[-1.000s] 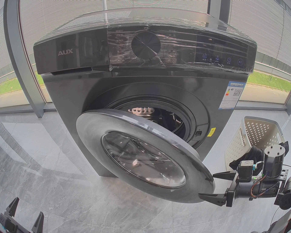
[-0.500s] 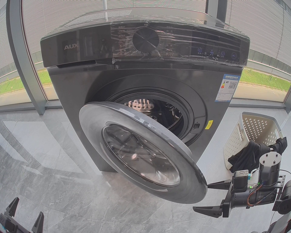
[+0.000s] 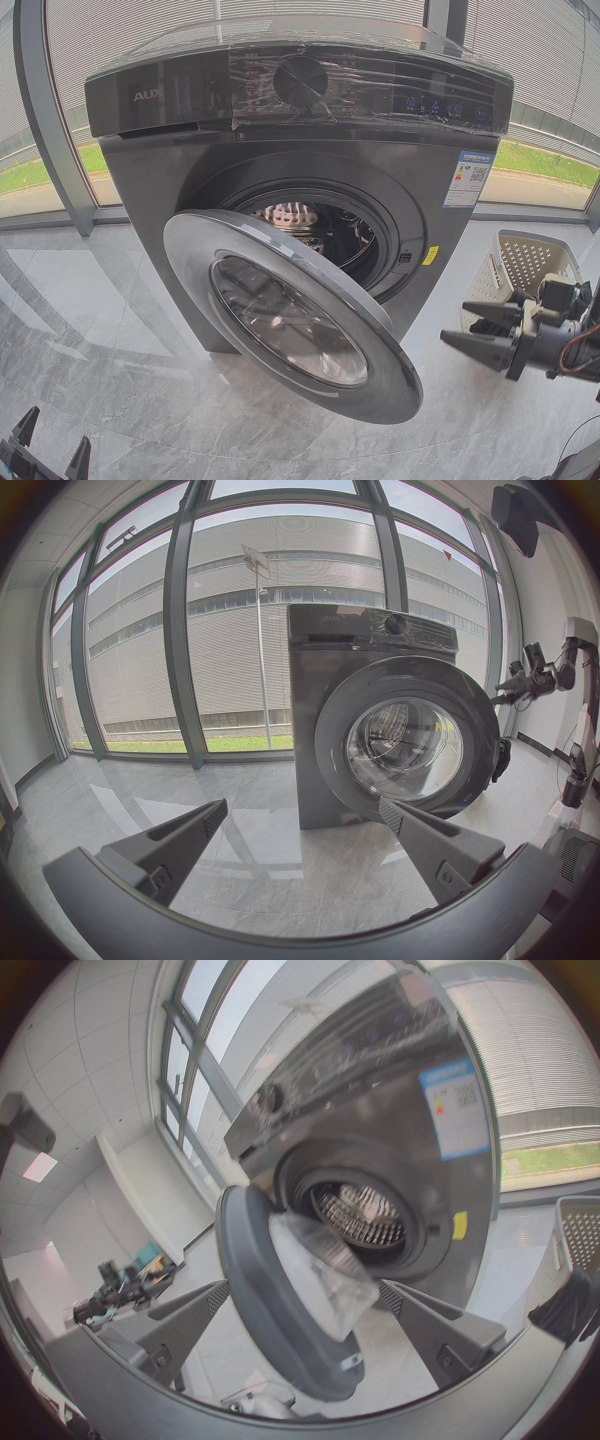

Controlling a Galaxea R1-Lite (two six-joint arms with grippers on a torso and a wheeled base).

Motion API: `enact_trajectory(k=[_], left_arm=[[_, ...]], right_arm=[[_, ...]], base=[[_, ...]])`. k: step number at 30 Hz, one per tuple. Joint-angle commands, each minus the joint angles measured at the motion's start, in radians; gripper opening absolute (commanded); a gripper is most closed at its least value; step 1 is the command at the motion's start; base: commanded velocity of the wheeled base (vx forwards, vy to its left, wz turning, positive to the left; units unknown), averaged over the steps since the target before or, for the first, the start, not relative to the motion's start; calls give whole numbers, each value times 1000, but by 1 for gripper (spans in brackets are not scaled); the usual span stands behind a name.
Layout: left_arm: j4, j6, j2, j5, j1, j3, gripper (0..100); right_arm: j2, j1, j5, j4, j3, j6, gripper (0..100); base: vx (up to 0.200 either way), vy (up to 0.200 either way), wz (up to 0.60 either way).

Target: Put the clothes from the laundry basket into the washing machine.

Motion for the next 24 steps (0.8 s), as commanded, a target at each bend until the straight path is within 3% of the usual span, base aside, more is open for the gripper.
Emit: enact_trajectory(k=[1, 7, 13, 19, 24], left_arm=[[1, 0, -18, 0, 0, 18, 100], [1, 0, -18, 0, 0, 18, 100], [1, 0, -18, 0, 0, 18, 100], [1, 0, -18, 0, 0, 18, 100], [1, 0, -18, 0, 0, 18, 100]], right_arm=[[59, -134, -12, 5, -70, 0, 100], [243, -139, -103, -11, -31, -103, 100], [329, -62, -123, -28, 15, -106, 100], [358, 8, -147, -33, 41, -104, 100], [352, 94, -149, -33, 69, -104, 100]], base=[[0, 0, 0], [0, 0, 0], [0, 0, 0], [-200, 0, 0], [0, 0, 0]])
